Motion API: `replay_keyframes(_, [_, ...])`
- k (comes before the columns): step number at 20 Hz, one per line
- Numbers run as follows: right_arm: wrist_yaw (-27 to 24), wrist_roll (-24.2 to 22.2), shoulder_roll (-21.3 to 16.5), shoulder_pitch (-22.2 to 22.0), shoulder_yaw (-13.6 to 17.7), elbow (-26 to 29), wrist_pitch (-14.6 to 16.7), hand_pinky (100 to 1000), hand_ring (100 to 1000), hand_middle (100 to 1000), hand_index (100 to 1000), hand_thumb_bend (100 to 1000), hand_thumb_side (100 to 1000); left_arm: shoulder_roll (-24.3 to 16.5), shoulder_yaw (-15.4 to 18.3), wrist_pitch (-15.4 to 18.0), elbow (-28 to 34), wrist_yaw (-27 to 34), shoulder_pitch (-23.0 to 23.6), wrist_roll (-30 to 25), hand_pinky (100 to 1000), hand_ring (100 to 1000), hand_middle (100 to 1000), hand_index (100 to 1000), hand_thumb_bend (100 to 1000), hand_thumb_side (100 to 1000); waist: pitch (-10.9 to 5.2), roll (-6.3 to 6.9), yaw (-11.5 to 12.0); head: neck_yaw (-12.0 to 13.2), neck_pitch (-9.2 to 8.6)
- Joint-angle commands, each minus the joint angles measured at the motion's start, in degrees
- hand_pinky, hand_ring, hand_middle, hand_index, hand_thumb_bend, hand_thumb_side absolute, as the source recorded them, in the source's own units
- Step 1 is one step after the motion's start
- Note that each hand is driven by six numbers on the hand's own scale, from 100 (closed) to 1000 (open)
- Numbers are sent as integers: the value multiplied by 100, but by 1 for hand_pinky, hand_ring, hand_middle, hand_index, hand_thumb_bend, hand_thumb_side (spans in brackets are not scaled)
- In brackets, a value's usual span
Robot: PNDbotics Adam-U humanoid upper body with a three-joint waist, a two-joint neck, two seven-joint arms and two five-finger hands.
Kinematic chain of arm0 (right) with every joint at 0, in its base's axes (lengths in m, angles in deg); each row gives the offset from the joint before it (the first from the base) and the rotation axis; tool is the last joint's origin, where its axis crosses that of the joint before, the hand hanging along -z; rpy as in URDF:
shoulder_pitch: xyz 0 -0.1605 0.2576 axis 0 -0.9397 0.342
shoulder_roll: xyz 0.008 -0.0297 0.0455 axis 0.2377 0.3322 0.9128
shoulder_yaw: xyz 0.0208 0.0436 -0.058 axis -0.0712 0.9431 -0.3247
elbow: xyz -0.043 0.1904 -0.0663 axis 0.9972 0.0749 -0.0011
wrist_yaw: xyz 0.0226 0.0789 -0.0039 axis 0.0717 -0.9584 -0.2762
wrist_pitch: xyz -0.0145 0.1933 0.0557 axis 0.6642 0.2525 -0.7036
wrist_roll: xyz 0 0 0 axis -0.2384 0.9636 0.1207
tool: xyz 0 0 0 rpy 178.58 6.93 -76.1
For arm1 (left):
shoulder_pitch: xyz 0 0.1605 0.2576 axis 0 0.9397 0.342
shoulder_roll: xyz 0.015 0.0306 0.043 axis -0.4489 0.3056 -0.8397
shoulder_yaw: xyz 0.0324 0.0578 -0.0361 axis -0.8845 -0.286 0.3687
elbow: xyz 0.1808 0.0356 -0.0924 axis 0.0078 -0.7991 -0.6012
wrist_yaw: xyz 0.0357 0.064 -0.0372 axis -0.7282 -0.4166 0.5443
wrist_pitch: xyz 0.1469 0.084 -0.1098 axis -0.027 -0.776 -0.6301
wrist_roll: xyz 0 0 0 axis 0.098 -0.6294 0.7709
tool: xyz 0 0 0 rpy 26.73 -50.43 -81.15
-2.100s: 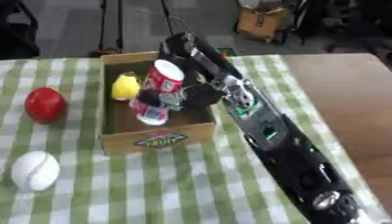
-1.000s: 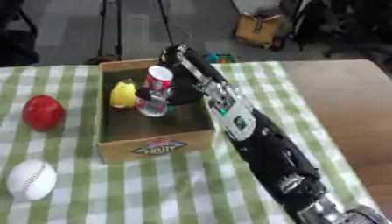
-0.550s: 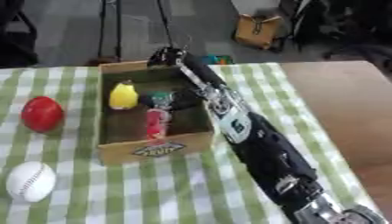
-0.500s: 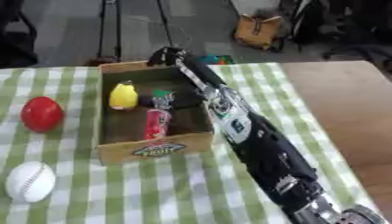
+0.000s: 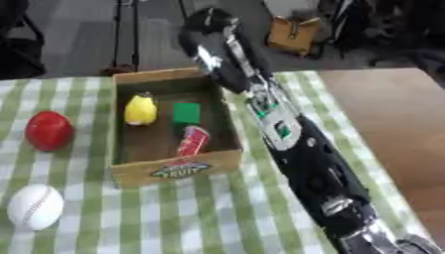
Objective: Pick up objects on the table and place them in the box.
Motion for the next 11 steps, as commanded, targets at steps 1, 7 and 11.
replay_keyframes(1, [-773, 300, -310, -145, 48, 1206, -283, 652, 662, 658, 685, 417, 1000, -41, 40, 1, 82, 90, -89, 29, 377, 653, 771, 744, 100, 985, -163, 54, -22, 137, 7])
replay_keyframes(7, [-1679, 500, -621, -1250, 378, 3401, -660, 587, 636, 648, 706, 100, 1000, 230, 30, -95, 82, 357, -407, 58, 398, 655, 766, 745, 100, 983, -265, 190, -197, 528, 87])
replay_keyframes(11, [-1648, 690, -702, -1934, 620, 4229, -439, 601, 653, 656, 720, 100, 1000, 522, 38, -201, 82, 461, -658, 94, 411, 656, 764, 748, 100, 980, -323, 298, -354, 682, 176])
